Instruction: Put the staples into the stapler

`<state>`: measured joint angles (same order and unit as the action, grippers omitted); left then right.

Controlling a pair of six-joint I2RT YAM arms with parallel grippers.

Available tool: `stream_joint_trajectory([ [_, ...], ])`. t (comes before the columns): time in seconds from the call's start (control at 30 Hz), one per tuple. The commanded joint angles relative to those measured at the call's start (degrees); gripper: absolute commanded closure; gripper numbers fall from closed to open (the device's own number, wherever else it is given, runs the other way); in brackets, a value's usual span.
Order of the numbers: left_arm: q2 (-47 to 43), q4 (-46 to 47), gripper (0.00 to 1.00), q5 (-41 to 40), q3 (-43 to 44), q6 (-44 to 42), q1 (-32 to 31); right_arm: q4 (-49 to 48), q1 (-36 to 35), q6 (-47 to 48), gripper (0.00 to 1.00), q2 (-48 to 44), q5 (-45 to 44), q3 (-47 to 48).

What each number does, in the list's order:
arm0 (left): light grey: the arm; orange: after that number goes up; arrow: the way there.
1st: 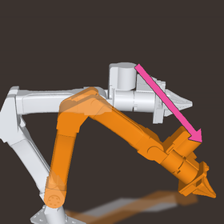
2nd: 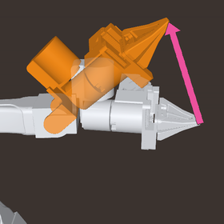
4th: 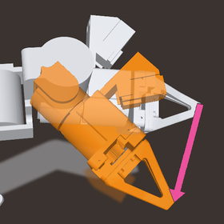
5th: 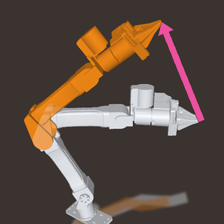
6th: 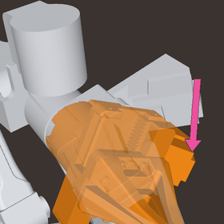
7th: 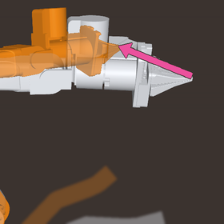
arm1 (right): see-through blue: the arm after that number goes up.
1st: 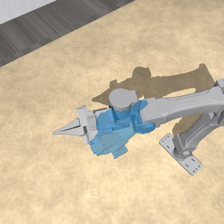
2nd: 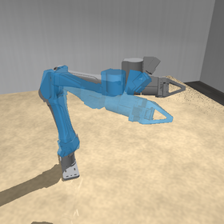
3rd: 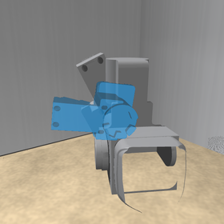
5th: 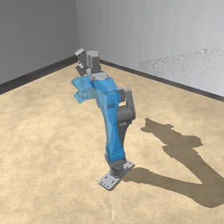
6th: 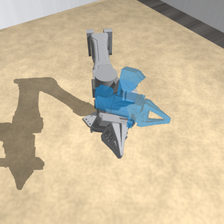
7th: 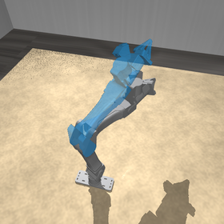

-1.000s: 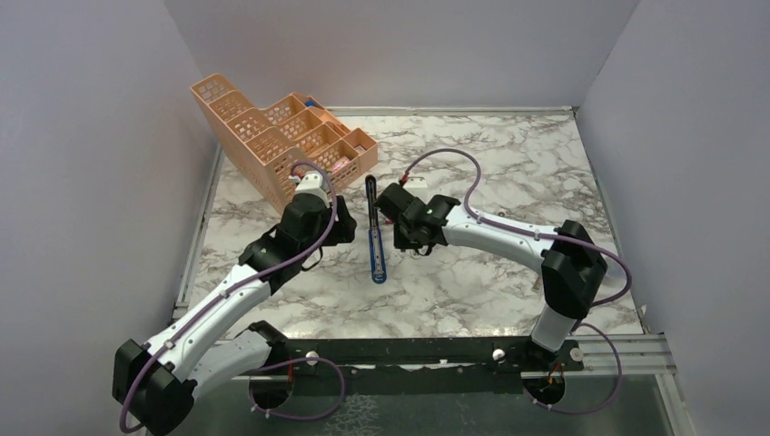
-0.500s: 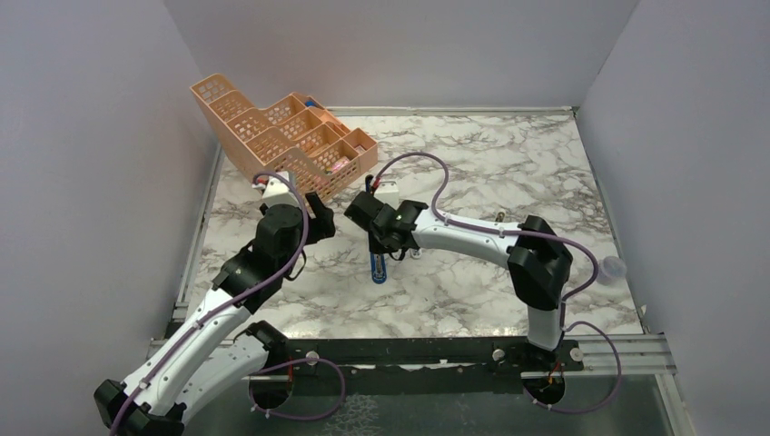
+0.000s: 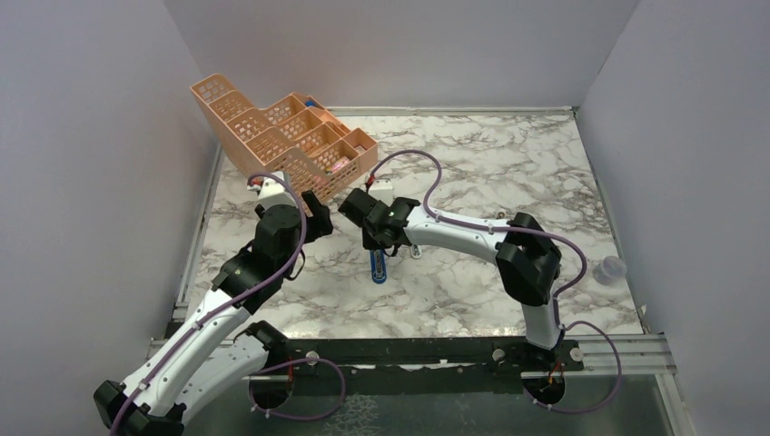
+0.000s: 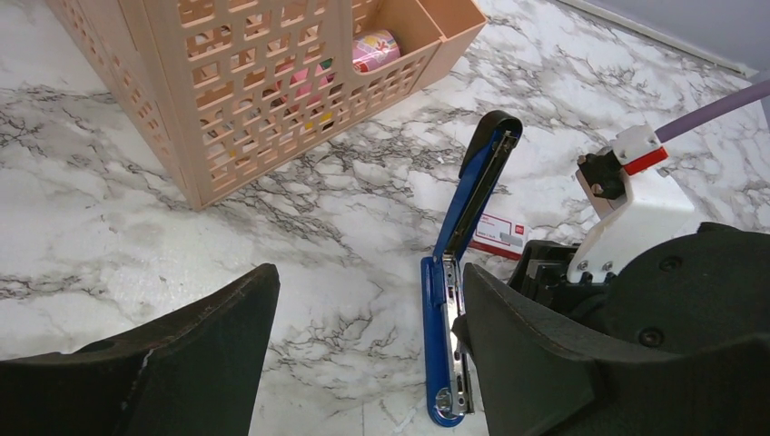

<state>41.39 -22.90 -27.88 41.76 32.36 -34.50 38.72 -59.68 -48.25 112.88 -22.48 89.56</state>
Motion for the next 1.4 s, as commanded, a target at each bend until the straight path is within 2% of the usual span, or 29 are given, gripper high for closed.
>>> stream_joint_trajectory([
  [0.0,0.0,-0.4,0.25,-1.6,-0.4,0.3,0.3,0.8,-0.3,-0.6,0.81,2.2,-1.4,2.1],
  [0.83,0.7,-0.4,0.23,-1.4,-0.7,0.4,0.4,1.2,0.2,0.9,0.8,3.1,-2.9,1.3],
  [1.37,1.0,-0.4,0.23,-1.4,-0.7,0.4,0.4,0.1,0.7,2.1,0.8,4.2,-0.7,0.6],
])
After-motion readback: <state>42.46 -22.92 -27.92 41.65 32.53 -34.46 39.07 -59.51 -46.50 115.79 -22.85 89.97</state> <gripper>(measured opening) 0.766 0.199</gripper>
